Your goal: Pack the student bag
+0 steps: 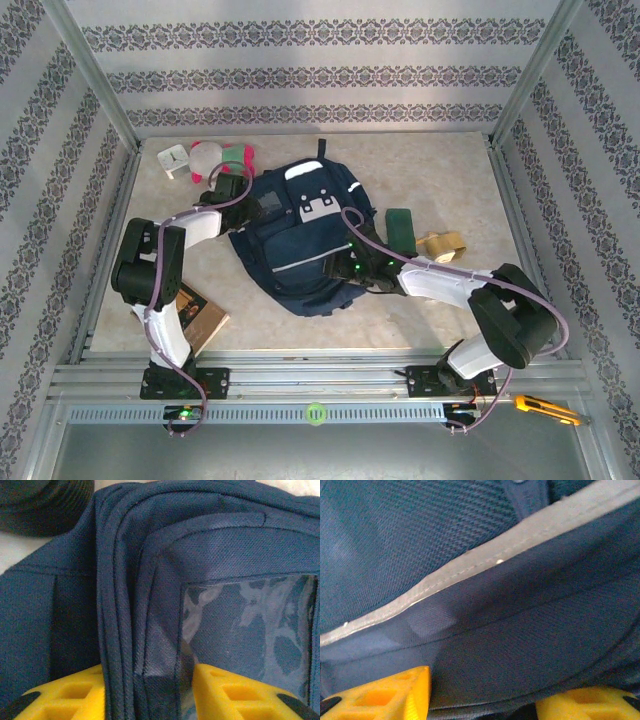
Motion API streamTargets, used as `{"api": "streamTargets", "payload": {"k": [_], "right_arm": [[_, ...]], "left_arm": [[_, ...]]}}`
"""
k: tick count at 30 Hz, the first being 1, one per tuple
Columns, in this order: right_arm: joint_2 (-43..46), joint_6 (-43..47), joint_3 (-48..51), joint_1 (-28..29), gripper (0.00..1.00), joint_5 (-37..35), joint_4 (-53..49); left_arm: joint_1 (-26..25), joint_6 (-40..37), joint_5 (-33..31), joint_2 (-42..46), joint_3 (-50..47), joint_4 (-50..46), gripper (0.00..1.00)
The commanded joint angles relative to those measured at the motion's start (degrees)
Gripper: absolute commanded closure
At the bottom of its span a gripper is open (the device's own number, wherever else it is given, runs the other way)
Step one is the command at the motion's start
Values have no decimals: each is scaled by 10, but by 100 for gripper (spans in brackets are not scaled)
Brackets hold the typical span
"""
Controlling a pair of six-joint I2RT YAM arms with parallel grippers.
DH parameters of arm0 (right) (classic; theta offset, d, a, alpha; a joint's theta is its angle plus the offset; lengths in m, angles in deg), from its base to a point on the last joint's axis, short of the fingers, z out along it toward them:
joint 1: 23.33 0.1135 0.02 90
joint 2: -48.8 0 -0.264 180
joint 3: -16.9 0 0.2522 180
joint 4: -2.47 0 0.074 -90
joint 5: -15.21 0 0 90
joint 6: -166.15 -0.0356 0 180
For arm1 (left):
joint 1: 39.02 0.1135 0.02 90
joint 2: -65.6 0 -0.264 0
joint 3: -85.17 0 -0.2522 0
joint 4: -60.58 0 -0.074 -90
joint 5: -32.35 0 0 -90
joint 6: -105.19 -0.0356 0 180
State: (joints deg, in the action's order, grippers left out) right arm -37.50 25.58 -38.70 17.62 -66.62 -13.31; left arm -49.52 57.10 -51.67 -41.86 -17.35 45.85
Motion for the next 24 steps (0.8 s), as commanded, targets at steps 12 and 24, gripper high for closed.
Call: {"api": "streamTargets", "payload": {"k": [12, 24], "right_arm": [[210, -32, 9, 14, 35, 60, -110], [312, 52, 48, -232, 35, 268, -164]], "left_arm": [[-44, -200, 53, 241, -74, -47, 40], [-281, -693, 109, 351, -182, -108, 38]]}}
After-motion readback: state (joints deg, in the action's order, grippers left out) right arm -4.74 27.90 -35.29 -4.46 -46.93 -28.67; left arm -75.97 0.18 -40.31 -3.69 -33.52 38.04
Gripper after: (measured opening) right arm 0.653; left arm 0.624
